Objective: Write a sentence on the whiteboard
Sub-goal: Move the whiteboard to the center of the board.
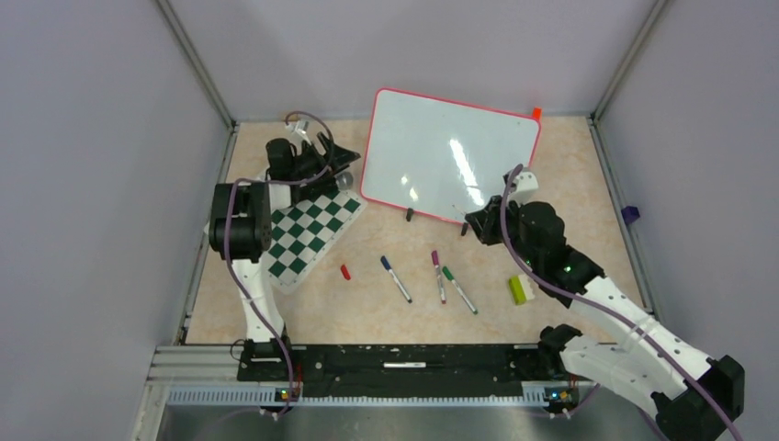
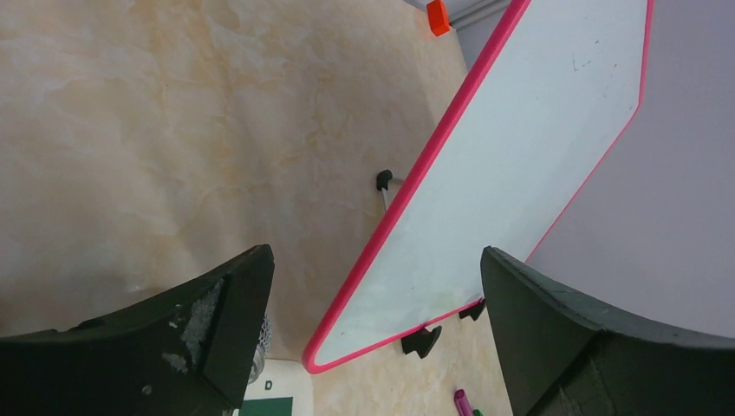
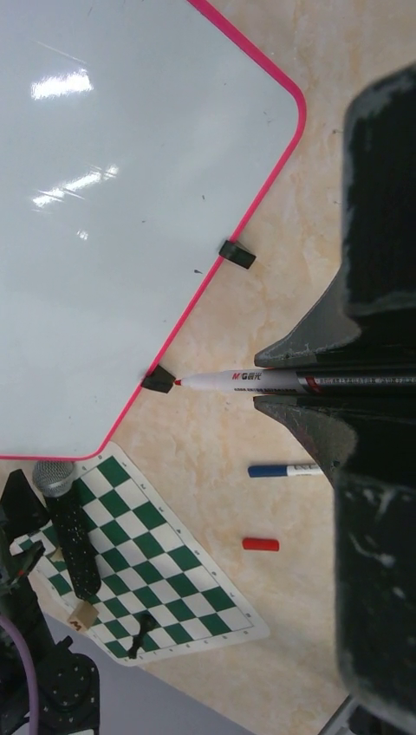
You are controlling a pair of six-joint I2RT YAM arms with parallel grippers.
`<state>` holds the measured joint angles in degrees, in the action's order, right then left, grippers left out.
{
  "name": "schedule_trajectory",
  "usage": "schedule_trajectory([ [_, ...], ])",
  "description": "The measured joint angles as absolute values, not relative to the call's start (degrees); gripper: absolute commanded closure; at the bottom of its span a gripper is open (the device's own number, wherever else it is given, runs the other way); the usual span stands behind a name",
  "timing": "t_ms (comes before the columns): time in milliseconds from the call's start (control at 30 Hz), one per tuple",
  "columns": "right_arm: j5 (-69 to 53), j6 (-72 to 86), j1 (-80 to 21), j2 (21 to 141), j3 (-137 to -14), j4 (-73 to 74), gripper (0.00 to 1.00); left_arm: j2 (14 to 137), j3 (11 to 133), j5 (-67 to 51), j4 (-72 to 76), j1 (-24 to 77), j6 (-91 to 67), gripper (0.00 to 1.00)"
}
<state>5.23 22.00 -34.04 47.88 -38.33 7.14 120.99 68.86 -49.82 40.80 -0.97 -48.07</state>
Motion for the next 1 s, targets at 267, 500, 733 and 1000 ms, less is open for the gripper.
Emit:
schedule_trajectory([
  [267,5.21,22.0,-34.04,47.88,-38.13,6.79,1.0,124.18,71.05,-52.27,43.62,2.57,-48.07,0.11],
  [500,5.1,22.06,-33.82,47.55,-36.93,6.42,1.0,124.27,69.71,-54.54,46.68,5.58,-48.14,0.18],
  [733,4.97,22.13,-33.56,46.81,-35.27,6.79,1.0,124.22,62.08,-55.22,51.92,5.82,-49.41,0.22],
  [1000,4.82,22.28,-33.41,46.74,-35.27,6.79,1.0,120.81,55.96,-55.92,52.18,7.2,-49.08,0.25],
])
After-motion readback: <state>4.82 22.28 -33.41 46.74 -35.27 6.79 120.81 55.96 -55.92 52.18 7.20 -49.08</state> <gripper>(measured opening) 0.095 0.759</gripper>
